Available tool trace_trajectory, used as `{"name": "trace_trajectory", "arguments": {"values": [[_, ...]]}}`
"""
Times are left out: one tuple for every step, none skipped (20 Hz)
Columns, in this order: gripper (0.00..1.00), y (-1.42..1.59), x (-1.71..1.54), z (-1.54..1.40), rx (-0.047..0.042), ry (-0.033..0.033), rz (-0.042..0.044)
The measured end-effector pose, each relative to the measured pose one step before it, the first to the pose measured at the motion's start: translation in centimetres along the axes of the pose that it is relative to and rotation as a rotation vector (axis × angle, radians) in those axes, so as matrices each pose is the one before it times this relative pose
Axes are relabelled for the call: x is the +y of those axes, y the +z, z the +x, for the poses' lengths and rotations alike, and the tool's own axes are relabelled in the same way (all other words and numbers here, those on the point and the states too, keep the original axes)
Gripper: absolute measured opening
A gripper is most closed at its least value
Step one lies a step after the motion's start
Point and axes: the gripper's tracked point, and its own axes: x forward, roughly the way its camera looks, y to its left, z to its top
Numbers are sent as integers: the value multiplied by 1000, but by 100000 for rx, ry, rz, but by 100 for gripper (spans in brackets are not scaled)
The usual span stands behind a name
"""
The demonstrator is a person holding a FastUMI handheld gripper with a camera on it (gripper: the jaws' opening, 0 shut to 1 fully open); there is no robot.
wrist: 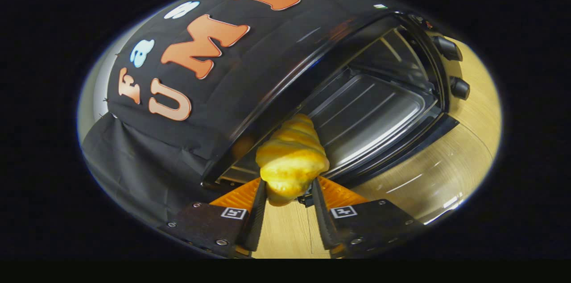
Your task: Open the toaster oven, put the food inside, and close the toaster oven door.
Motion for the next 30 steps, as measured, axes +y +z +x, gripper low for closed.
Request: {"name": "trace_trajectory", "arguments": {"values": [[55,175,-115,87,-377,-115,828],[55,104,-76,370,-288,-11,699],[58,55,75,160,-347,61,651],[59,208,128,98,-823,41,824],[62,26,54,217,-131,-335,295],[64,106,117,-60,-512,84,-360],[67,22,45,-13,-949,-312,-904],[68,192,53,-130,-1178,-81,-340],[71,99,-23,35,-948,131,279],[73,155,324,-499,-365,1270,627],[77,86,-34,-122,-511,-684,-788],[79,-40,-187,-189,-813,-670,-1483],[84,56,-59,-609,-130,-743,-1463],[88,-30,-231,-330,-338,-1399,-1067],[95,-227,-234,-232,51,-1386,-1231],[97,-124,-167,-423,172,-1145,-1152],[98,-205,-41,-512,310,-1085,-1251],[98,-176,-52,-589,179,-749,-1447],[98,-268,-2,-624,168,-635,-1462],[98,-122,-33,-664,81,-974,-1775],[98,-72,-79,-728,-105,-1174,-2110],[98,-58,-138,-697,-13,-1508,-2446],[98,-81,-63,-794,-104,-1081,-2774],[98,-93,-111,-819,-141,-1154,-2944],[98,-159,-190,-843,13,-1504,-2978],[99,-149,-246,-828,16,-1633,-3127],[99,-289,-239,-892,92,-1693,-3452],[98,-390,-335,-789,542,-1917,-3931],[99,-639,-434,-677,1360,-2209,-4081],[99,-681,-380,-755,1696,-1902,-4376]]}}
